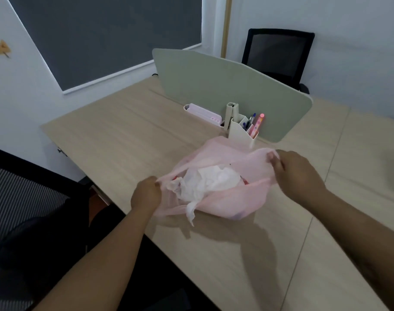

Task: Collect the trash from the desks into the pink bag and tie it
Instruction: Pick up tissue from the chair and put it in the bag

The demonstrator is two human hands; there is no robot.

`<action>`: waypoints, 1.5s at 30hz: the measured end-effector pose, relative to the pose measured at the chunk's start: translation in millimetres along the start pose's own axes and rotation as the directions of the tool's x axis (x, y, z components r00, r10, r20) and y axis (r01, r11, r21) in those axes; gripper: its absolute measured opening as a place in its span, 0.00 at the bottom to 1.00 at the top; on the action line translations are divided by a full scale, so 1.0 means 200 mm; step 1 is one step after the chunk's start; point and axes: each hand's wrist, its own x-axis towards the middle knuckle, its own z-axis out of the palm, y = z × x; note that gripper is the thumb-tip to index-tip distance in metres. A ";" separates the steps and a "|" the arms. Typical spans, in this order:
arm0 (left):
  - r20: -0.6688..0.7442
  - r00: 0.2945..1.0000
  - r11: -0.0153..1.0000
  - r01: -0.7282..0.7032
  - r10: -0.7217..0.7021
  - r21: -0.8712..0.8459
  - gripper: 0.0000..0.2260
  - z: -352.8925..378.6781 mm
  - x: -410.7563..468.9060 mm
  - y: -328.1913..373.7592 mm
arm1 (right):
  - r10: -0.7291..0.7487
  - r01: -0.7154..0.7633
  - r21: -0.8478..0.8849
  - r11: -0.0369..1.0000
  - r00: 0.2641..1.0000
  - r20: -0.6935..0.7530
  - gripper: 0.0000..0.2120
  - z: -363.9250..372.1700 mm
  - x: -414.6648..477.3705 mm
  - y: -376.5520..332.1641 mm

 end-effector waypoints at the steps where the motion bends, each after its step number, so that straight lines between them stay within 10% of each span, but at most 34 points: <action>1: -0.048 0.998 0.991 0.030 -0.036 -0.134 0.07 -0.04 0.04 0.03 | 0.005 -0.006 -0.080 0.997 1.000 -0.014 0.16 -0.06 0.03 0.03; 4: -0.143 0.989 0.896 -0.039 -0.027 -0.442 0.06 -0.19 0.10 0.29 | 0.155 -0.158 0.013 0.987 0.950 -0.270 0.13 -0.21 0.13 0.10; 8: -0.082 0.977 0.937 -0.210 0.195 -0.278 0.10 -0.35 0.12 0.56 | 0.221 -0.213 0.165 0.963 0.975 -0.029 0.13 -0.28 0.19 0.10; 11: -0.214 0.966 0.945 -0.200 0.146 -0.259 0.11 -0.45 0.15 0.60 | 0.187 -0.165 0.103 0.981 0.946 -0.264 0.15 -0.36 0.21 0.14; 14: -0.167 0.974 0.964 -0.184 0.152 -0.195 0.11 -0.49 0.13 0.60 | 0.179 -0.162 0.152 0.975 0.978 -0.108 0.13 -0.41 0.21 0.17; 18: -0.276 0.947 0.960 -0.219 0.165 -0.174 0.12 -0.52 0.10 0.58 | 0.132 -0.101 0.125 0.987 0.952 -0.277 0.12 -0.49 0.21 0.20; 28: -0.155 0.947 0.959 -0.274 0.283 0.078 0.12 -0.54 -0.05 0.55 | 0.086 -0.076 0.276 0.958 0.996 -0.026 0.14 -0.50 0.16 0.16; 34: -0.091 0.984 0.986 -0.160 0.155 -0.051 0.10 -0.62 -0.21 0.36 | -0.102 0.098 0.380 0.920 0.995 -0.010 0.16 -0.32 0.09 -0.02; 45: -0.392 0.920 0.821 0.244 -0.027 0.516 0.17 -1.33 -0.65 -0.64 | -0.062 0.070 0.520 0.851 0.998 -0.032 0.13 0.12 -0.04 -0.27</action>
